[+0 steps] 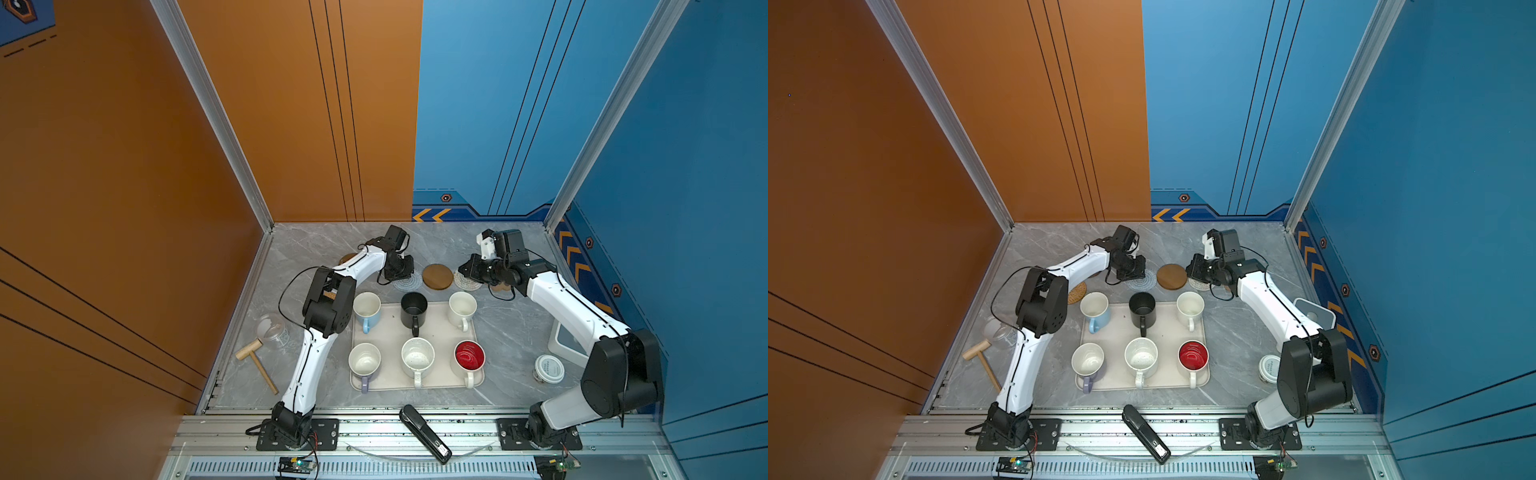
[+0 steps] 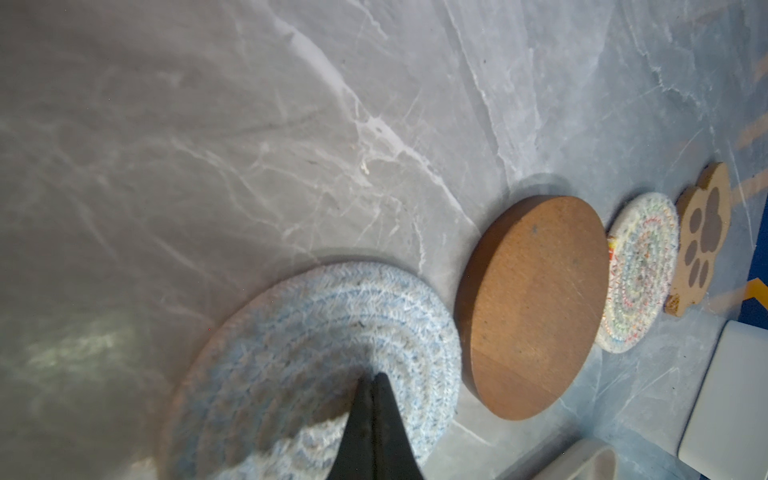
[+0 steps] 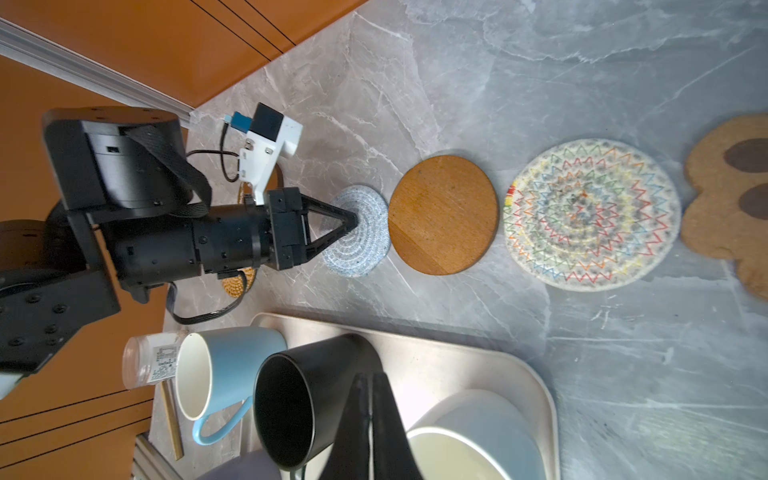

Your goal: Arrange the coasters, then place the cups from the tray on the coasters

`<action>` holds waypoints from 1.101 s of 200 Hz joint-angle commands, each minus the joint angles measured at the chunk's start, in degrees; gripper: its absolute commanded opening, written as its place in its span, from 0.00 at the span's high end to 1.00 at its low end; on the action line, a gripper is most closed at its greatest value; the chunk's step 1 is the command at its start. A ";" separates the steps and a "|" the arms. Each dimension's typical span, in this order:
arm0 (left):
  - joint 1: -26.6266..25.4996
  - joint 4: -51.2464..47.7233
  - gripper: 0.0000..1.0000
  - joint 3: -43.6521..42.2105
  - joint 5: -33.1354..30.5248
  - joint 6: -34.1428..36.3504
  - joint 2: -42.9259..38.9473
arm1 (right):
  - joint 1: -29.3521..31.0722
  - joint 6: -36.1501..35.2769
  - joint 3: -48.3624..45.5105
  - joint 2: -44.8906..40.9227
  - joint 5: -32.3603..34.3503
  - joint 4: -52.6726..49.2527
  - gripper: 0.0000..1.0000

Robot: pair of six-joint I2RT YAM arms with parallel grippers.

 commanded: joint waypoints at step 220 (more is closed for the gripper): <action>3.94 -12.07 1.00 8.16 -5.23 5.98 -8.72 | -1.33 -7.00 7.81 4.10 6.93 -13.39 1.00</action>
